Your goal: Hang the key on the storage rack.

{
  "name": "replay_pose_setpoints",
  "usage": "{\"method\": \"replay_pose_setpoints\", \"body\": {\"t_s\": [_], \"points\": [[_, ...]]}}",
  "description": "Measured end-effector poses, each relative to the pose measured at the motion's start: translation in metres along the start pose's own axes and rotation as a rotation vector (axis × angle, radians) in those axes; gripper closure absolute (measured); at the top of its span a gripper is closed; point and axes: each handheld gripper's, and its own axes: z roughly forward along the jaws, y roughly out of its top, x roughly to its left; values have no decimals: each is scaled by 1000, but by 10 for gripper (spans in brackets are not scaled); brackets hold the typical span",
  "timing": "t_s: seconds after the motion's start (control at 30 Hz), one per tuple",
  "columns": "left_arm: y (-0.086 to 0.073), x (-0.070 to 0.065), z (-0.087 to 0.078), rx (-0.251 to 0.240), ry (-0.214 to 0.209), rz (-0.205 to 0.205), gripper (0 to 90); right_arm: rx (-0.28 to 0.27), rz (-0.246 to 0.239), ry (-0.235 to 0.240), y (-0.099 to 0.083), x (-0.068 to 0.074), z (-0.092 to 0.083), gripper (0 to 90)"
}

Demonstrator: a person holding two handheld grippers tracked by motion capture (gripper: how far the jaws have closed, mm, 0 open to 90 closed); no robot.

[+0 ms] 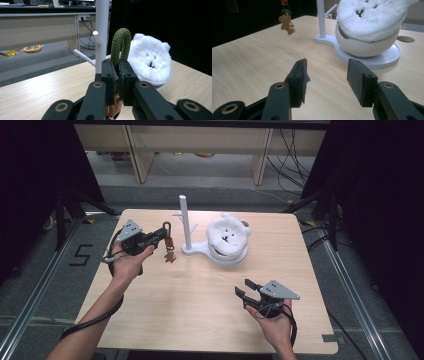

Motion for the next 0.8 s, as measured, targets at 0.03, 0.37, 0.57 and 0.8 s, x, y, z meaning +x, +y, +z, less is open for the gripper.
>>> {"method": "replay_pose_setpoints", "body": {"t_s": [0.03,0.37,0.57,0.8], "points": [[1,1,1,0,2,-2,837,3,6,-4,-1,1,0,513],[7,7,13,7,11,-9,837,-9,26,4,-4,3,0,510],[11,11,19,8,20,-19,837,-22,14,6,-3,1,1,510],[14,15,25,18,26,-25,837,-14,15,-2,-3,2,1,510]]}}
